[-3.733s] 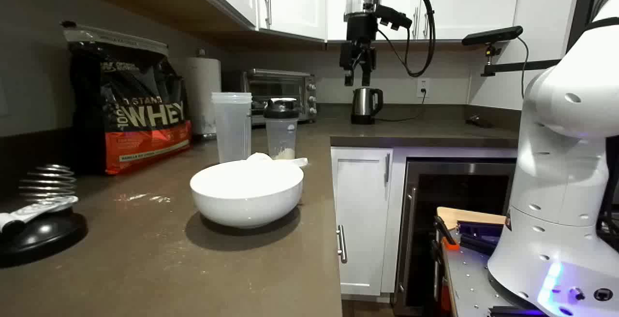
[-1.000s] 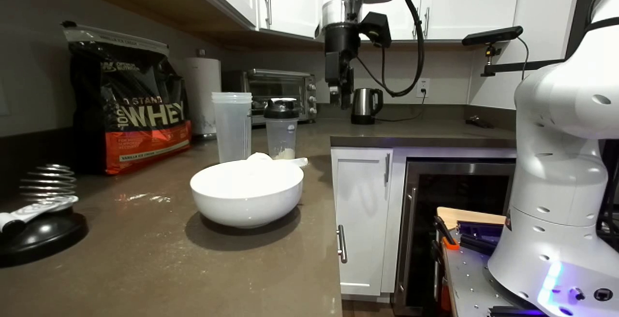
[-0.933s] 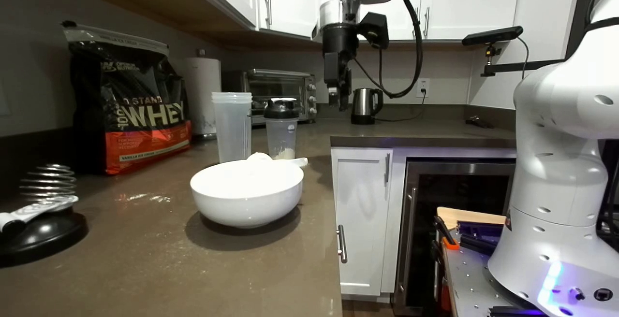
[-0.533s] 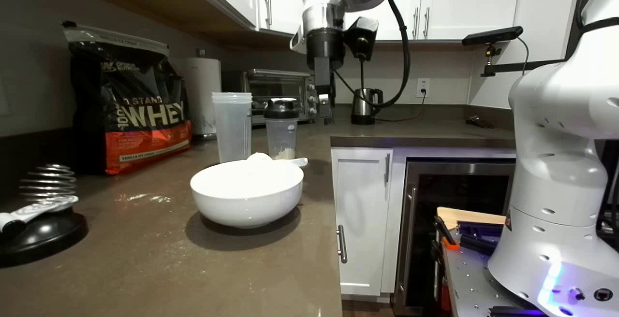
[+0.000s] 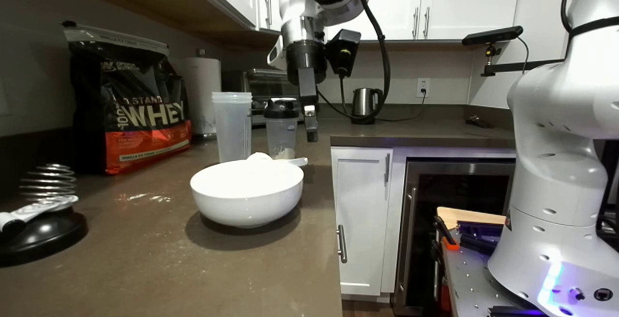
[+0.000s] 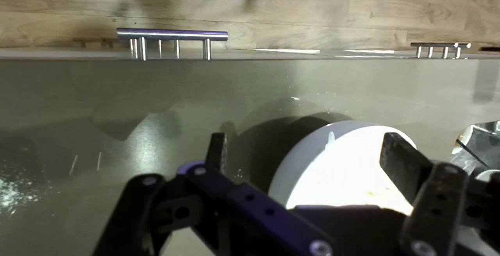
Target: Get one scoop of the contents in the white bowl and put in the open clear cup
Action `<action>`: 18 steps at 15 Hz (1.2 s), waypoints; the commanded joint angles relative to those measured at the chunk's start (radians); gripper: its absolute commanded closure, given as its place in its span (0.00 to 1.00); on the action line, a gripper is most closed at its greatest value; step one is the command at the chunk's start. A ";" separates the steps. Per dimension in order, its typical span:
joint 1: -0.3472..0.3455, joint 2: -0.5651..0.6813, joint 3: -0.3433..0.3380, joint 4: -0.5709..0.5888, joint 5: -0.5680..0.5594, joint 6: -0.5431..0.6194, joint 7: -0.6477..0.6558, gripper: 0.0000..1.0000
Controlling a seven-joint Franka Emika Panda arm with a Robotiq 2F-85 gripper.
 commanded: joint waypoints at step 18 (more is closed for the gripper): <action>-0.016 0.194 0.117 0.187 0.055 -0.060 -0.046 0.00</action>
